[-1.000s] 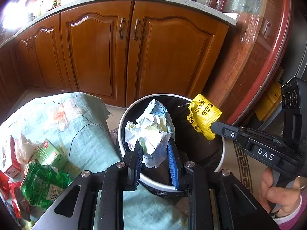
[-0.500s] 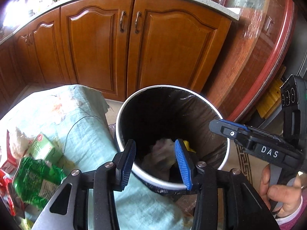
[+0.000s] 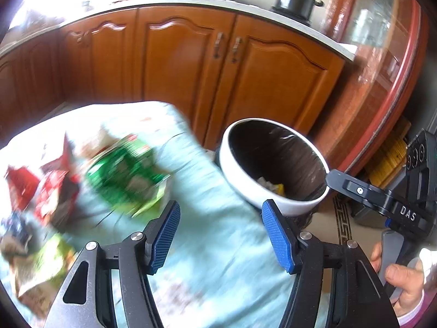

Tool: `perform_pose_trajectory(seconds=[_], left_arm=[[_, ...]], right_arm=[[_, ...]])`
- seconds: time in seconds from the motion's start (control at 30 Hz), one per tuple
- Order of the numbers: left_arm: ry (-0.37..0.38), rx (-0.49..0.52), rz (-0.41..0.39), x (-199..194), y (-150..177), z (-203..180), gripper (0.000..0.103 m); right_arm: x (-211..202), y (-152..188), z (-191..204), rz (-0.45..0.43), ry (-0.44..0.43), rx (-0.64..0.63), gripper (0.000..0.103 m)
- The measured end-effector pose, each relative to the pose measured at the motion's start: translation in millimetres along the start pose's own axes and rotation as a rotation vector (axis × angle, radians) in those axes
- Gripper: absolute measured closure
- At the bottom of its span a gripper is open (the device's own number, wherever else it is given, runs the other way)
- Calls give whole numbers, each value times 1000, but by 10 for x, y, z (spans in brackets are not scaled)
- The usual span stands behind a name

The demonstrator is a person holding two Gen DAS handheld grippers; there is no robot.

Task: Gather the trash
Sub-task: 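Grasp the crumpled white-blue wrapper with the left gripper while the right gripper grasps the green crushed can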

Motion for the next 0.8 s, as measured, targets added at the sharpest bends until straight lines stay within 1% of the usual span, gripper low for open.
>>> perform_pose_trajectory(seconds=[0.37,0.6,0.8], left_arm=[[-78,-119,-27,-699,409,645,41],[-119,-192,-49,-1079,599,987,41],[-151,-229,-68,-1302,665,1214,41]], right_arm=[[97,519,641,80,-91,-42,17],[196,730,1043,119,-128,-110,17],[271,851,1340,133,-146,-171,17]])
Point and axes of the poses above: each gripper's, at about its wrist camera, not at the fingertips, and x roughly the way its jaws point, z to its left, y to its underside, the point moved 10 cm from there along x, roughly the way its jaws point, and after that the axes turned 1 degree about -x, right-handed, at the moved point
